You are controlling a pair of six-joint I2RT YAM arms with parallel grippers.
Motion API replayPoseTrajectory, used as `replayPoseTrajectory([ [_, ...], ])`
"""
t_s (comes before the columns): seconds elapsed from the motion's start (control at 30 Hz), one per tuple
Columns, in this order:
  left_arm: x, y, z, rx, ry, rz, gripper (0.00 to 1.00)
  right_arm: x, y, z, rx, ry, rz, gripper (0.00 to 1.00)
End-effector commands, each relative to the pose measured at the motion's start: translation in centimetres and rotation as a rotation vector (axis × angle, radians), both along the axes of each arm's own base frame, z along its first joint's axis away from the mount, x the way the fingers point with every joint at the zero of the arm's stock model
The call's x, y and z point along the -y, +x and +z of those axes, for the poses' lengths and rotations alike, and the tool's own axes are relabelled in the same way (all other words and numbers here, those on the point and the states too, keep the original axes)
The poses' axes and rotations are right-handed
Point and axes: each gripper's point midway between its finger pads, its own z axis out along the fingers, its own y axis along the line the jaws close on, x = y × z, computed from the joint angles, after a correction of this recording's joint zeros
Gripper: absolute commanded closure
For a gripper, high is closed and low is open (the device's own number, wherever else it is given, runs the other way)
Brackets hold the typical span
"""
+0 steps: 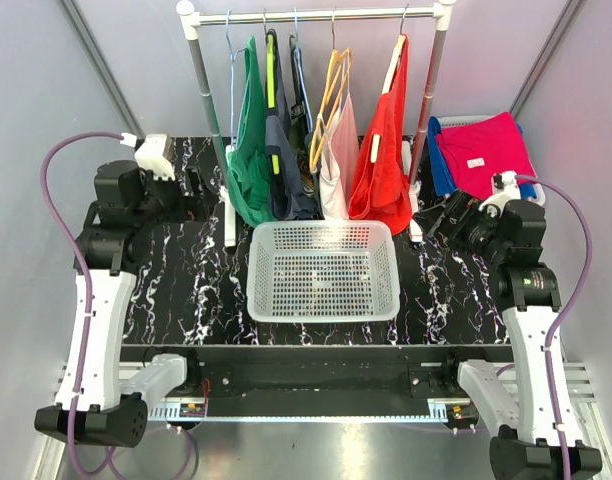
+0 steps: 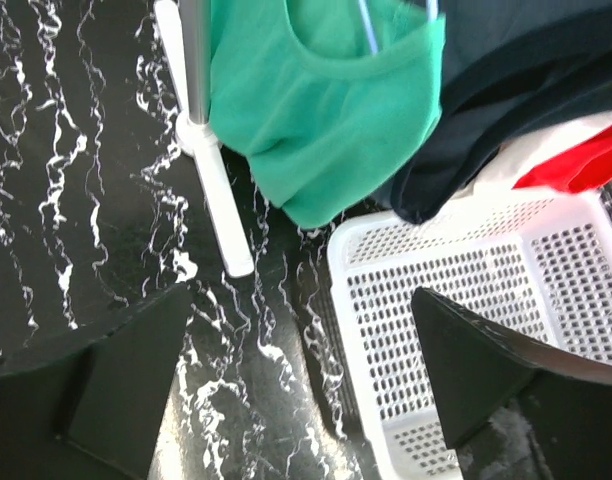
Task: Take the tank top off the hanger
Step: Pick up the hanger from the clothesline.
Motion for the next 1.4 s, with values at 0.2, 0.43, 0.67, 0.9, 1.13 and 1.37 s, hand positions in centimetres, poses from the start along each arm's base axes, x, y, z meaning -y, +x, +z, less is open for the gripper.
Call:
replayPoseTrajectory([
  [0.2, 2.2, 5.1, 14.6, 0.384, -0.115, -0.062, 0.05, 0.1, 0.7, 1.6, 0.060, -0.021, 0.005, 0.04],
  [0.43, 4.6, 11.0, 16.4, 0.399, -0.108, -0.072, 0.07, 0.4, 1.2, 2.0, 0.082, -0.042, -0.006, 0.07],
  [0.67, 4.3, 15.5, 14.3, 0.370, -0.113, 0.013, 0.08, 0.4, 1.5, 1.8, 0.080, -0.046, 0.002, 0.08],
  [0.9, 5.4, 17.0, 12.6, 0.346, -0.109, 0.004, 0.11, 0.0, 1.4, 2.3, 0.094, -0.031, 0.019, 0.10],
  [1.13, 6.3, 18.5, 10.1, 0.309, -0.093, 0.011, 0.17, -0.1, 1.1, 2.4, 0.102, -0.029, 0.025, 0.12],
  [1.37, 5.9, 19.5, 9.7, 0.322, -0.073, 0.040, 0.26, -0.2, 0.7, 2.7, 0.113, -0.028, 0.029, 0.15],
])
